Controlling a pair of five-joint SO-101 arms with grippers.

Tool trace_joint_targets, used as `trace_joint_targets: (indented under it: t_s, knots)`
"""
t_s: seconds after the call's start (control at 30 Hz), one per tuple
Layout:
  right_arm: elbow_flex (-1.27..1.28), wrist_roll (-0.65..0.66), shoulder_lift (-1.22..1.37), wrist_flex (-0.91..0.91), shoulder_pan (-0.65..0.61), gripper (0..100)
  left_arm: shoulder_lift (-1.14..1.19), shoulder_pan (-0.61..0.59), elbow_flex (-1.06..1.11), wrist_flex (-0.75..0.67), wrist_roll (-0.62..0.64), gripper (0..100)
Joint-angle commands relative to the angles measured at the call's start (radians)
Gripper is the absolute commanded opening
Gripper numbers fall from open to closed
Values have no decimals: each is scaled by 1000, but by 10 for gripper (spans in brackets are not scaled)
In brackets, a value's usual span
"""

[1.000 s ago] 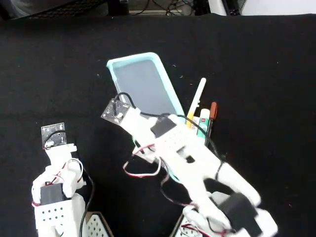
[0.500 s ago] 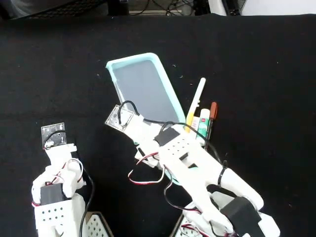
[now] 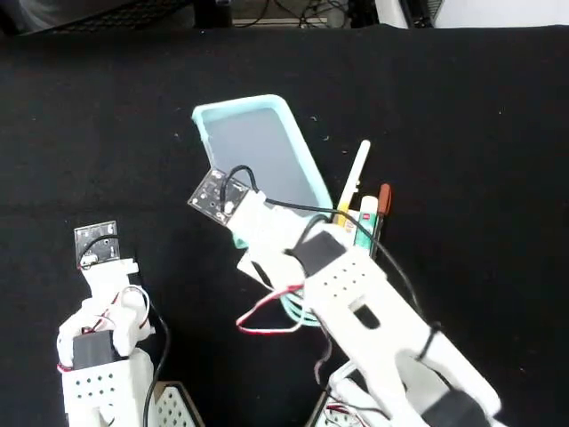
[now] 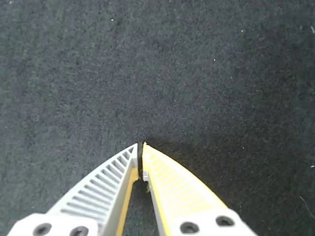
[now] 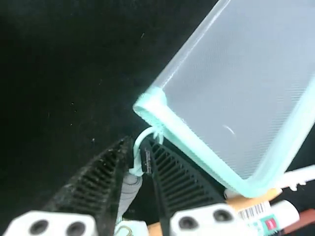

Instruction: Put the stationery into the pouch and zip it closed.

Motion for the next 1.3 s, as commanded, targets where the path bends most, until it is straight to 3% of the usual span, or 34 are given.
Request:
trace_joint_targets:
  t_s: [0.0, 0.37, 0.53, 0.7, 0.93, 1.1, 1.2, 1.27]
  knots:
    - [-27, -14, -110, 18, 12, 12, 3, 27, 2, 2, 2, 30]
    - [22, -11, -202, -29, 8, 12, 3, 48, 2, -12, 8, 30]
    - [22, -11, -202, -32, 8, 12, 3, 47, 4, -292, 8, 30]
    - [22, -18, -203, -32, 8, 12, 3, 85, -12, -341, -2, 30]
    - [24, -18, -203, -32, 8, 12, 2, 297, -88, -339, -259, 30]
    - [24, -20, -206, -32, 8, 12, 3, 478, -84, -339, -140, 30]
    - [25, -20, -208, -32, 8, 12, 3, 512, -88, -339, -66, 52]
    - [25, -20, -208, -32, 8, 12, 3, 510, -88, -339, -37, 123]
